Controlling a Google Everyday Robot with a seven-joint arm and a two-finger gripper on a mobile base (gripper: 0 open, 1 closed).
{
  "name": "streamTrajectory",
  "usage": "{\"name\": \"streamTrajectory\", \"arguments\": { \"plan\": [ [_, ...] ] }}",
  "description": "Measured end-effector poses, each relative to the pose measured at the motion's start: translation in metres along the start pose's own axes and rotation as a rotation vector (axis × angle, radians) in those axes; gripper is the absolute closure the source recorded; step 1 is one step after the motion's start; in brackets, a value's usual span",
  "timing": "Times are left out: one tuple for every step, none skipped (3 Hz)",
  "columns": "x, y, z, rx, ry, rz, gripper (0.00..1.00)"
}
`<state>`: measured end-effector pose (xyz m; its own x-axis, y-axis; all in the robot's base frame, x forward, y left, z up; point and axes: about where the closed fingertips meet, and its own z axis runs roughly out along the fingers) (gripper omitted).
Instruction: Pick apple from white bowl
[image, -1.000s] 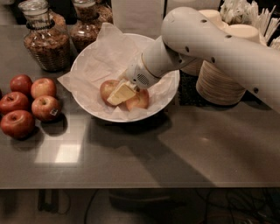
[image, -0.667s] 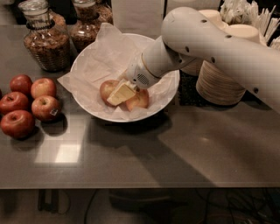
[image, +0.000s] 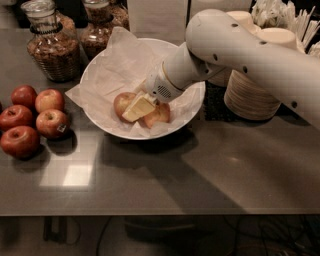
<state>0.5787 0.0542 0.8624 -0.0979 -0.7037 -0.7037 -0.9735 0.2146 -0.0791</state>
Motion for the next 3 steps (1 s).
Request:
{"name": "streamTrajectory", "arguments": {
  "plan": [
    [-0.026,0.015,-0.026,-0.004,-0.059,-0.059,1.00],
    [-0.073,0.039,-0.076,0.016,-0.138,-0.186,1.00],
    [-0.109,0.066,-0.127,0.044,-0.211,-0.304,1.00]
  ]
}}
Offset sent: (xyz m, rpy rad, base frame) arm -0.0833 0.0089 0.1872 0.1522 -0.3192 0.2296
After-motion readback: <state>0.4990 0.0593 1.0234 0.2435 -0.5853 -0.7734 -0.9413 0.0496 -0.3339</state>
